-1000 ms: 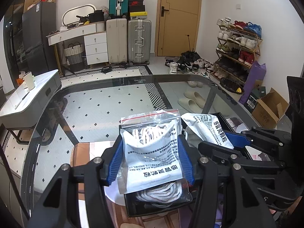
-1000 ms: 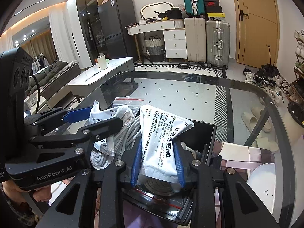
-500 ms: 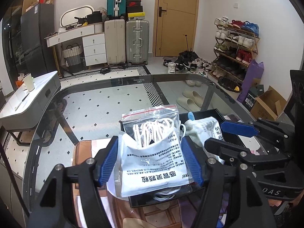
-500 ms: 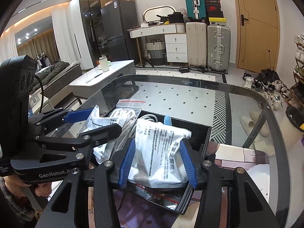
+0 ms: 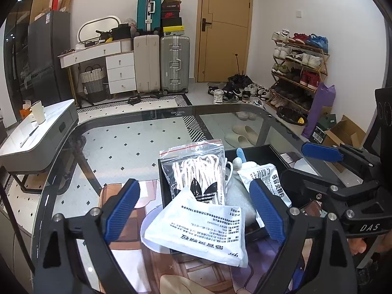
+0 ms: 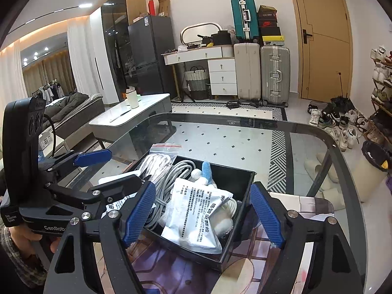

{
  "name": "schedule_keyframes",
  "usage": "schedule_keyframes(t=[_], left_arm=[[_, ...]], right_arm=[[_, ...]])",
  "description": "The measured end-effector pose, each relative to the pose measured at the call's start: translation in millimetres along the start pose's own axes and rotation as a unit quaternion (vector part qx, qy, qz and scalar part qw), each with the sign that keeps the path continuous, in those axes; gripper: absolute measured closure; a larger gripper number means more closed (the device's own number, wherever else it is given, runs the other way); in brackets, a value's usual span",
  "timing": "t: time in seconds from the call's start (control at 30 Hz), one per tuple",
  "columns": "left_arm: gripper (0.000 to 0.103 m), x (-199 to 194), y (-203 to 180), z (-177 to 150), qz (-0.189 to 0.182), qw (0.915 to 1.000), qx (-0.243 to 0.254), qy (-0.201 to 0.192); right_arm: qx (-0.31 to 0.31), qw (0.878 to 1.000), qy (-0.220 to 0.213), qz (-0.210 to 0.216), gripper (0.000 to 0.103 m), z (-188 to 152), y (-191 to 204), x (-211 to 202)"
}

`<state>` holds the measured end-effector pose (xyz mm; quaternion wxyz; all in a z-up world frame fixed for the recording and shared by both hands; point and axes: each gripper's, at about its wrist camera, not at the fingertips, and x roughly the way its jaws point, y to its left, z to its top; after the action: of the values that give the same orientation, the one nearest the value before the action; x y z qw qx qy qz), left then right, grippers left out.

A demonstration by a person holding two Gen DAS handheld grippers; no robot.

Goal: Organize soft objects

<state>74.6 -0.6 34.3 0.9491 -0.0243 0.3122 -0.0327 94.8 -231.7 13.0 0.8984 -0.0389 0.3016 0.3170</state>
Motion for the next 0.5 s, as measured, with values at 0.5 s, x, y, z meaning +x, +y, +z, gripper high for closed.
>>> schedule_keyframes(t=[0.5], left_arm=[[0.000, -18, 17, -11, 0.001, 0.9996, -0.020, -0.019]], right_arm=[[-0.005, 1.000, -0.022, -0.013, 0.010, -13, 0, -13]])
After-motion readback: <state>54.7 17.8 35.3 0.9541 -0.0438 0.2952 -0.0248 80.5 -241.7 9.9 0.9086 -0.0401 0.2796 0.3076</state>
